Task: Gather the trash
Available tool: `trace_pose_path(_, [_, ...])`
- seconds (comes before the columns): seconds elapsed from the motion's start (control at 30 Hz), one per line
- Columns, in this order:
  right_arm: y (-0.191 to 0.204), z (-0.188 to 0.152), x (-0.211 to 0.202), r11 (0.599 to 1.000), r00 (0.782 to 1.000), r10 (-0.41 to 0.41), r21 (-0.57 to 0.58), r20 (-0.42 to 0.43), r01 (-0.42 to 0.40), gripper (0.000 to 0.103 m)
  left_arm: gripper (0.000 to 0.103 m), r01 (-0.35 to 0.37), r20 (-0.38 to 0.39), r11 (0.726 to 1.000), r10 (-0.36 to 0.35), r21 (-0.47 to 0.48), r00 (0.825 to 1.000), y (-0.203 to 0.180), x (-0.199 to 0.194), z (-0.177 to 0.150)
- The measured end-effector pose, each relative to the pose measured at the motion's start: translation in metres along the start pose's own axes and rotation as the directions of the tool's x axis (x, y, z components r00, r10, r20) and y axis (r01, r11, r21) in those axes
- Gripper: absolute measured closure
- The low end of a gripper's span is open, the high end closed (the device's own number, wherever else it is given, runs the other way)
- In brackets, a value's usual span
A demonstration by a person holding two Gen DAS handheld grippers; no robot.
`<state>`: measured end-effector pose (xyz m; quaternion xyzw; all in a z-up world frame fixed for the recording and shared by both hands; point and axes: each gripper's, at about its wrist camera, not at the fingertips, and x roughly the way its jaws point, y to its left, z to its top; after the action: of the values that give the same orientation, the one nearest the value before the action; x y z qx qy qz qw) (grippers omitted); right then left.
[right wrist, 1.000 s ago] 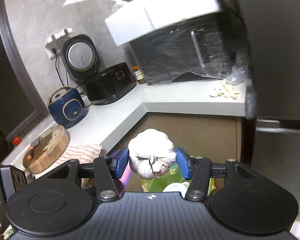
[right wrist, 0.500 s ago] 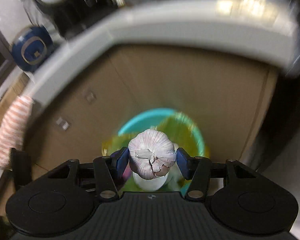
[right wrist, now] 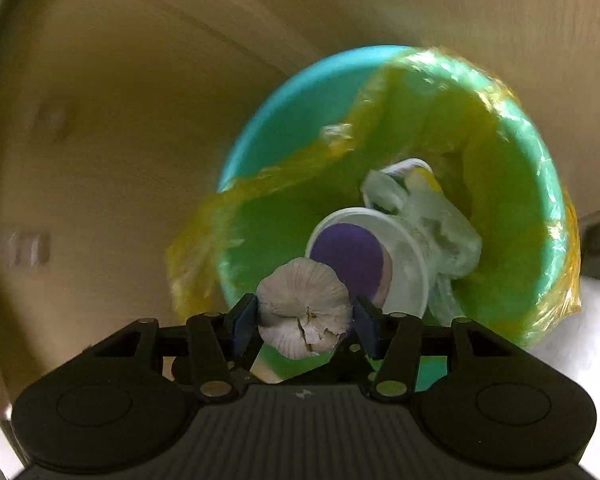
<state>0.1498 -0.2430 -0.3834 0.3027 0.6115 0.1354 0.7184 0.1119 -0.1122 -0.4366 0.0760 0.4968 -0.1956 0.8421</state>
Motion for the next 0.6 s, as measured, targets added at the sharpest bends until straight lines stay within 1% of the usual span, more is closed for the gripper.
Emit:
trace_pose_path(0.03, [-0.003,0.004,-0.002,1.000,1.000,-0.002,0.004,0.020,0.002,0.050,0.038,0.001,0.003,1.000,-0.001,0.002,1.000,0.002,0.001,0.001])
trace_pose_path(0.1, [-0.008,0.010,-0.014,1.000,0.998,0.009,0.013,0.059,-0.010,0.050,0.043,0.012,0.001,1.000,-0.012,-0.019,1.000,0.006,0.002,0.005])
trace_pose_path(0.17, [-0.011,0.016,-0.026,0.999,0.996,0.028,0.023,0.080,-0.030,0.050,0.043,0.019,-0.001,0.999,-0.019,-0.028,1.000,0.008,0.003,0.009])
trace_pose_path(0.23, [-0.011,0.022,-0.033,0.999,0.996,0.022,0.020,0.089,-0.024,0.050,0.043,0.031,-0.006,0.998,-0.031,-0.046,0.999,0.010,0.001,0.012])
trace_pose_path(0.33, [-0.011,0.030,-0.036,1.000,0.996,0.001,0.026,0.093,-0.004,0.050,0.043,0.047,-0.040,0.996,-0.050,-0.076,0.998,0.011,-0.003,0.019])
trace_pose_path(0.43, [-0.007,0.031,-0.039,0.999,0.995,-0.019,0.029,0.102,0.016,0.050,0.043,0.056,-0.076,0.986,-0.068,-0.156,0.995,0.019,-0.014,0.024])
trace_pose_path(0.5, [-0.002,0.028,-0.046,0.999,0.992,-0.044,0.023,0.118,0.042,0.050,0.043,0.069,-0.087,0.971,-0.091,-0.230,0.992,0.027,-0.030,0.025])
trace_pose_path(0.53, [0.001,0.026,-0.051,0.998,0.990,-0.062,0.017,0.128,0.060,0.050,0.044,0.074,-0.084,0.963,-0.099,-0.260,0.992,0.030,-0.040,0.026])
trace_pose_path(0.6, [0.005,0.021,-0.064,0.996,0.984,-0.089,0.003,0.151,0.090,0.049,0.044,0.091,-0.051,0.946,-0.112,-0.312,0.992,0.035,-0.074,0.029])
